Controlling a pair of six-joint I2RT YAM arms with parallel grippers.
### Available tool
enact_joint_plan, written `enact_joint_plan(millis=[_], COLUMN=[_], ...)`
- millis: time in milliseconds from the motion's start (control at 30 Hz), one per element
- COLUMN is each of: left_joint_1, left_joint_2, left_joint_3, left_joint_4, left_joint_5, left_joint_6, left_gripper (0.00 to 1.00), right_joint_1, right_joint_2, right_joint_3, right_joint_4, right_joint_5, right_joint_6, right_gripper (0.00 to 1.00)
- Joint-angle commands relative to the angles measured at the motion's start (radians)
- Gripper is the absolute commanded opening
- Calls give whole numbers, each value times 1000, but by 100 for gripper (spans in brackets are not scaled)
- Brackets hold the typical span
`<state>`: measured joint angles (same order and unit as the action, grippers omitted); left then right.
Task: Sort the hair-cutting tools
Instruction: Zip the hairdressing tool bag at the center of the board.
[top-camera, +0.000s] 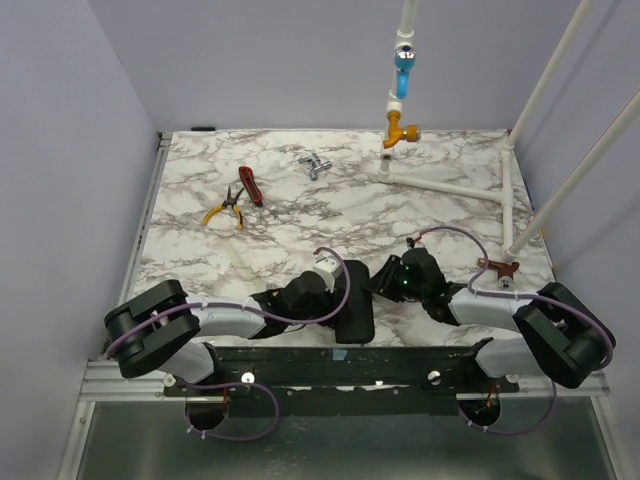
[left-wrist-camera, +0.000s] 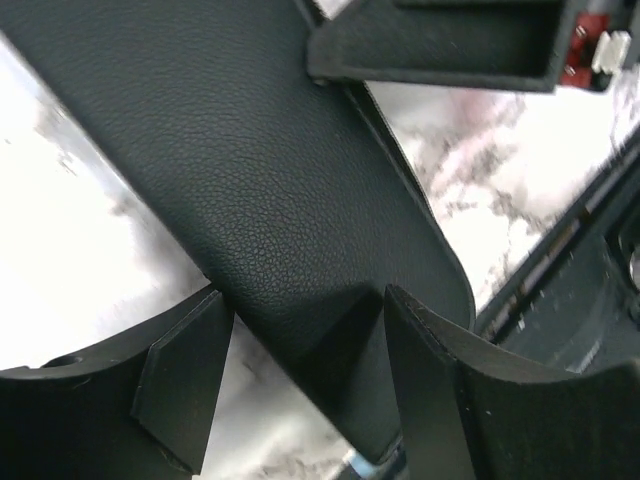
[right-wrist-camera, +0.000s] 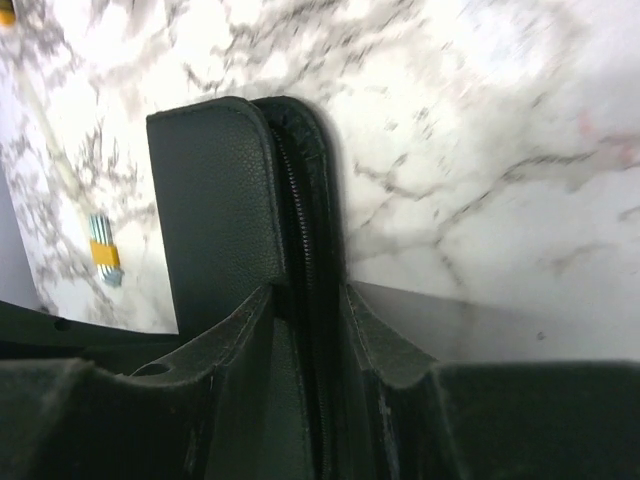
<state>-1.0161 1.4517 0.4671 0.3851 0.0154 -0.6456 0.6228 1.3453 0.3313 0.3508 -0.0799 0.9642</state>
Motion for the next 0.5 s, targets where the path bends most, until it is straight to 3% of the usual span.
enact_joint_plan(millis=[0, 233, 467], left_joint_1=[-98, -178, -188], left_joint_2=[-88, -235, -328], left_joint_3=[-53, -147, -195], left_joint_4=[-23, -124, -239], left_joint_5=[22, -111, -148], left_joint_6=[-56, -178, -304], left_gripper=[63, 69, 82], right_joint_1=[101, 172, 182], right_joint_2=[-15, -149, -231], right_joint_3=[-50, -97, -112], right_joint_4=[-181, -278, -333], right_joint_5=[-103, -80, -124], right_joint_6=[22, 43, 23], right_gripper=[34, 37, 52])
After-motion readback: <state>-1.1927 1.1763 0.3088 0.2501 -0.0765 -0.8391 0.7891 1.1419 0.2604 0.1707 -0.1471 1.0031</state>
